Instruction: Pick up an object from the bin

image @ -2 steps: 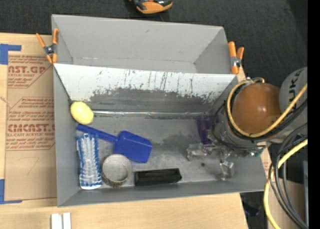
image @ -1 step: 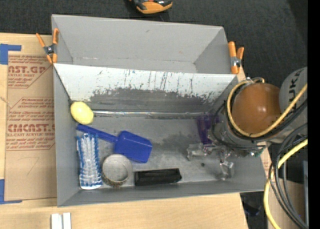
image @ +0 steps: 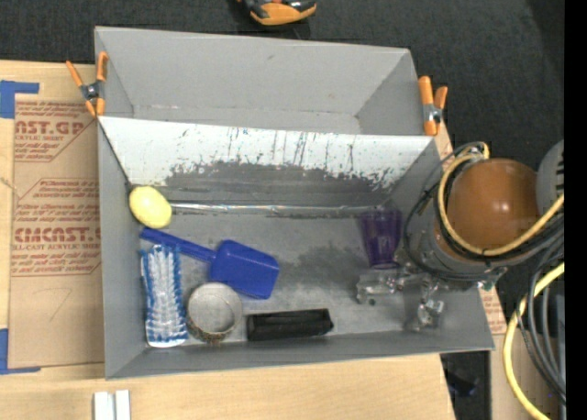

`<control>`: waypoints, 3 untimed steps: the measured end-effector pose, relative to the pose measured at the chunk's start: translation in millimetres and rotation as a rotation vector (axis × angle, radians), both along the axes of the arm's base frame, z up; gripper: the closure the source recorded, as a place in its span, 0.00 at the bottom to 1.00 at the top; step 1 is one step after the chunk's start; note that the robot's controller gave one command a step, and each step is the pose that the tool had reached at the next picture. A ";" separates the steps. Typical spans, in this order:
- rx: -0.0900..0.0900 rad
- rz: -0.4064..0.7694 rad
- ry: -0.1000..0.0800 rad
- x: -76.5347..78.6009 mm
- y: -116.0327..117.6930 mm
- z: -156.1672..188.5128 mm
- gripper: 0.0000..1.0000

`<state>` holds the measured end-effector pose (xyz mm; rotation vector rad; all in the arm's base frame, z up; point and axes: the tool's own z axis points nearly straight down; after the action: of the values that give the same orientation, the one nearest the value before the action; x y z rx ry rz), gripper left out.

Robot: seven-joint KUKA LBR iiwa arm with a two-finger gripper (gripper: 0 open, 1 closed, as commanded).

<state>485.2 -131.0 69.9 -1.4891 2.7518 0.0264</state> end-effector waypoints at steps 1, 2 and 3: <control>-0.007 -0.684 0.007 40.4 0.3 0.2 1.00; -0.008 -0.684 0.007 40.4 0.3 0.2 1.00; -0.009 -0.341 -0.001 18.4 -10.0 0.3 1.00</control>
Offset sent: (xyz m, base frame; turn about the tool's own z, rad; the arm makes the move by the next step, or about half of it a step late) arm 0.0000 0.0000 0.0000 0.0000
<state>503.6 -140.9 70.2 -1.0008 2.9653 0.0096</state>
